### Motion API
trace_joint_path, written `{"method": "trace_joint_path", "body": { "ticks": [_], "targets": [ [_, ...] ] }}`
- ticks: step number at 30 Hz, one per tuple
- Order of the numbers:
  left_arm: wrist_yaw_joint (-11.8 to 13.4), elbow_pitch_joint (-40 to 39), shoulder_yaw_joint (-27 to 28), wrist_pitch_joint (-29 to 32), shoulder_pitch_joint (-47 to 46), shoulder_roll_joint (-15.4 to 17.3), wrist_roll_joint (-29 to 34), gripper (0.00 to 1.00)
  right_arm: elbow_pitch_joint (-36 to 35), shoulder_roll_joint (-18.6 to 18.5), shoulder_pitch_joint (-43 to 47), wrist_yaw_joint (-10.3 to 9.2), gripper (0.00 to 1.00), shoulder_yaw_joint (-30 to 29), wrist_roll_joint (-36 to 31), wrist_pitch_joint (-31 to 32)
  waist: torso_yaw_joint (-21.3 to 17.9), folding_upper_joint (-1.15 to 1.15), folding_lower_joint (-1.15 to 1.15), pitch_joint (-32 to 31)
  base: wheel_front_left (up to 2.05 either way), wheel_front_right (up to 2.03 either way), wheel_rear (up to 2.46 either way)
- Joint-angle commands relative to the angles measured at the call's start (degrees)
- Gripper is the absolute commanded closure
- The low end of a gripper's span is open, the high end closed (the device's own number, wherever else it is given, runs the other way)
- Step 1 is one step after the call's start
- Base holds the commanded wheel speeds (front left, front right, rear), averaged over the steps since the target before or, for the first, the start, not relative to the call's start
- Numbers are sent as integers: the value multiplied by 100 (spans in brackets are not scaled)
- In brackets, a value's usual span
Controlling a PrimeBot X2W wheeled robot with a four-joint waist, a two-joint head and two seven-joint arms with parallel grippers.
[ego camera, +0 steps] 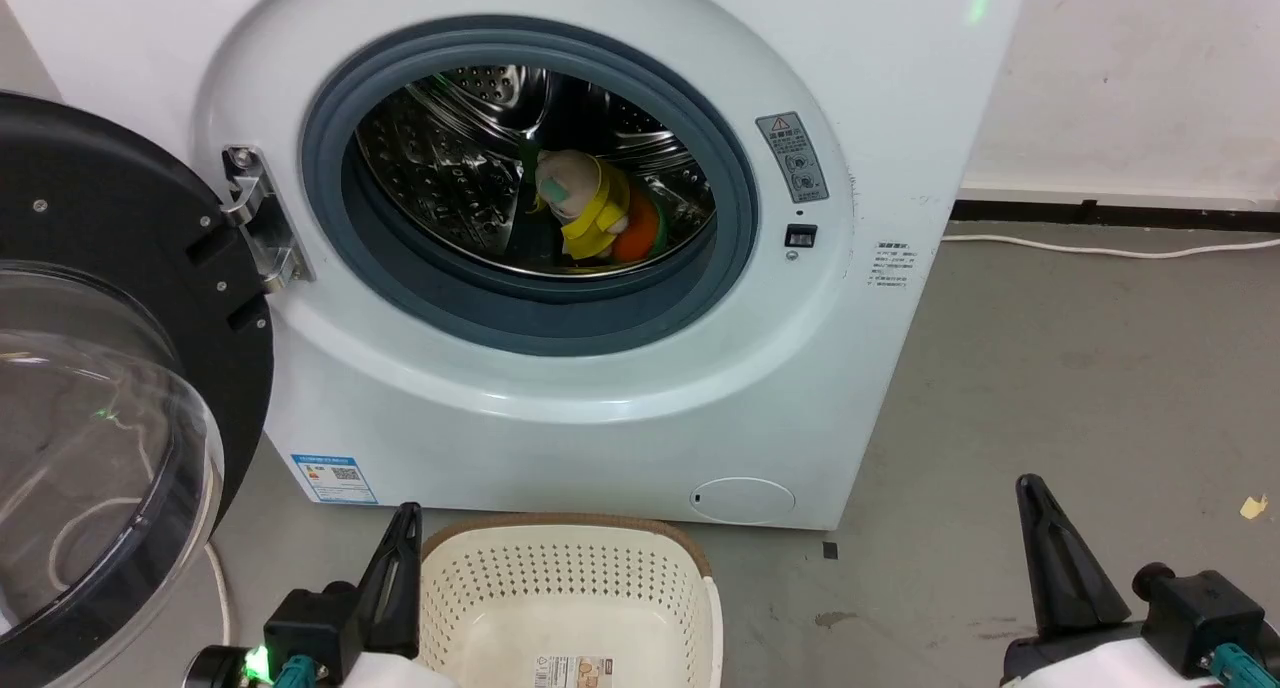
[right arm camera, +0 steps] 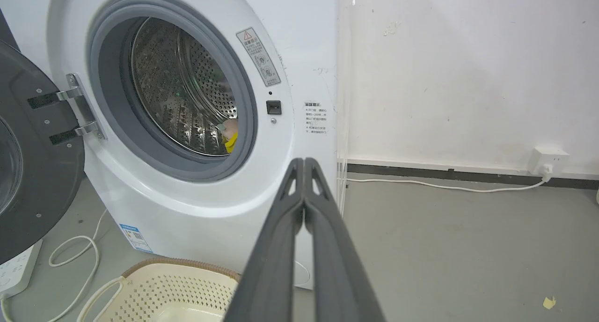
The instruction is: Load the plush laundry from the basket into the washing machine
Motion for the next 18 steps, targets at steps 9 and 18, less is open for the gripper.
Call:
{"method": "trace_joint_path", "body": {
  "ticks": [9, 18],
  "targets": [
    [-98, -67, 161, 130, -74, -110, 172, 100, 13, 1, -122, -2, 100, 16, -103, 135, -12, 0, 0, 0, 0, 0, 0],
    [-162, -95, 271, 236, -92, -192, 293, 100, 16, 2, -154, -2, 100, 21, -169, 241, -23, 0, 0, 0, 0, 0, 0]
  ]
}}
